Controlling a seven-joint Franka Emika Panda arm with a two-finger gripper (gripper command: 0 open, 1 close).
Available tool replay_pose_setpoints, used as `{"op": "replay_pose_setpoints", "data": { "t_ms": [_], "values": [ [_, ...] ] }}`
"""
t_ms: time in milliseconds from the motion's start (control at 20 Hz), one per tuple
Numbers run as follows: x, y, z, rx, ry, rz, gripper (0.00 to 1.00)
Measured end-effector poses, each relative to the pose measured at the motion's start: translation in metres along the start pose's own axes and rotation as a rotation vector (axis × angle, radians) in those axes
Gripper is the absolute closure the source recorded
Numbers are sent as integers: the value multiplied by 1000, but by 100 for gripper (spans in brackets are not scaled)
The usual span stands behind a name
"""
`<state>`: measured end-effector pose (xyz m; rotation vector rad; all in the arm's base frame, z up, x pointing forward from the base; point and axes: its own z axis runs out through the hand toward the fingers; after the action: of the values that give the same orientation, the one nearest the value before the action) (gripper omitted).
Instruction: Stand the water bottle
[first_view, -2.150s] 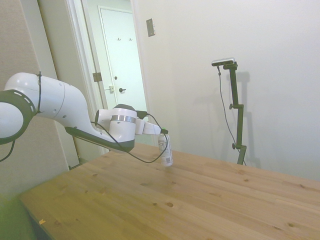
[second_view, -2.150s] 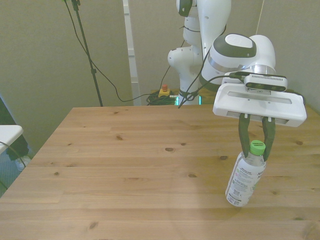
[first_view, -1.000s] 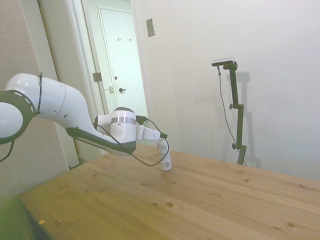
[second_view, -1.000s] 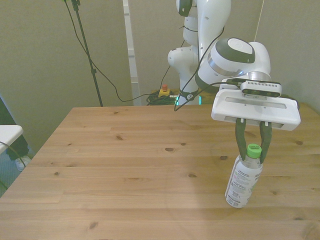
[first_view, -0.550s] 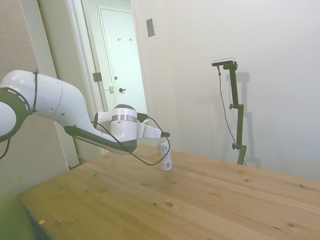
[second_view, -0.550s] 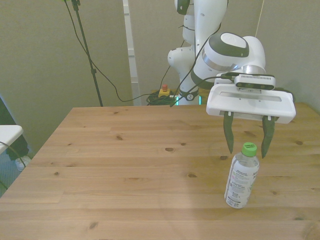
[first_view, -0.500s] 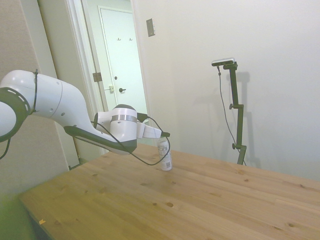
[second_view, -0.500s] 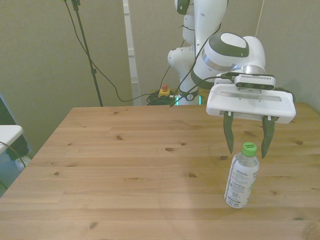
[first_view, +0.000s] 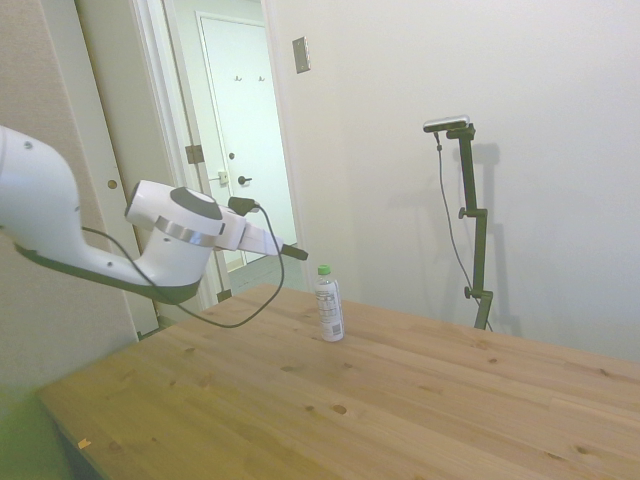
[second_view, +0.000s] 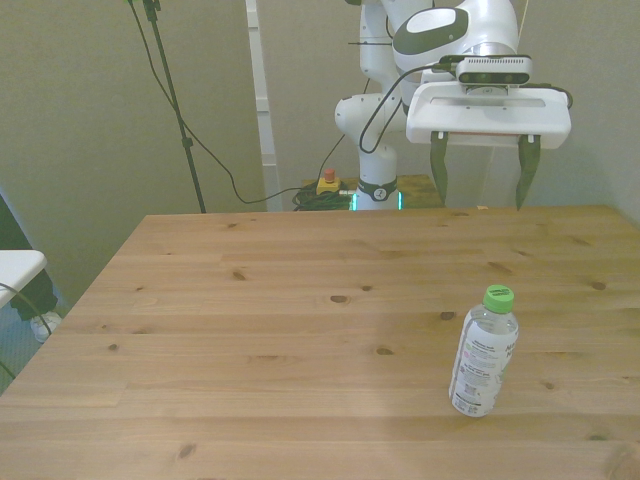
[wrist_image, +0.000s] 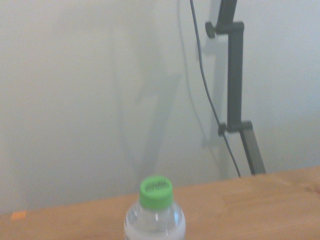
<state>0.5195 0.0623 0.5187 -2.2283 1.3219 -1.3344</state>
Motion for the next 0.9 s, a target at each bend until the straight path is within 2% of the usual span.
{"op": "replay_pose_setpoints", "data": {
  "t_ms": [250, 550, 700, 900],
  "values": [
    [-18, 9, -59, -172, -145, -50, 0],
    [52, 32, -134, -289, -323, -109, 0],
    [67, 51, -142, -314, -411, -116, 0],
    [68, 70, -138, -362, -438, -150, 0]
  ]
}}
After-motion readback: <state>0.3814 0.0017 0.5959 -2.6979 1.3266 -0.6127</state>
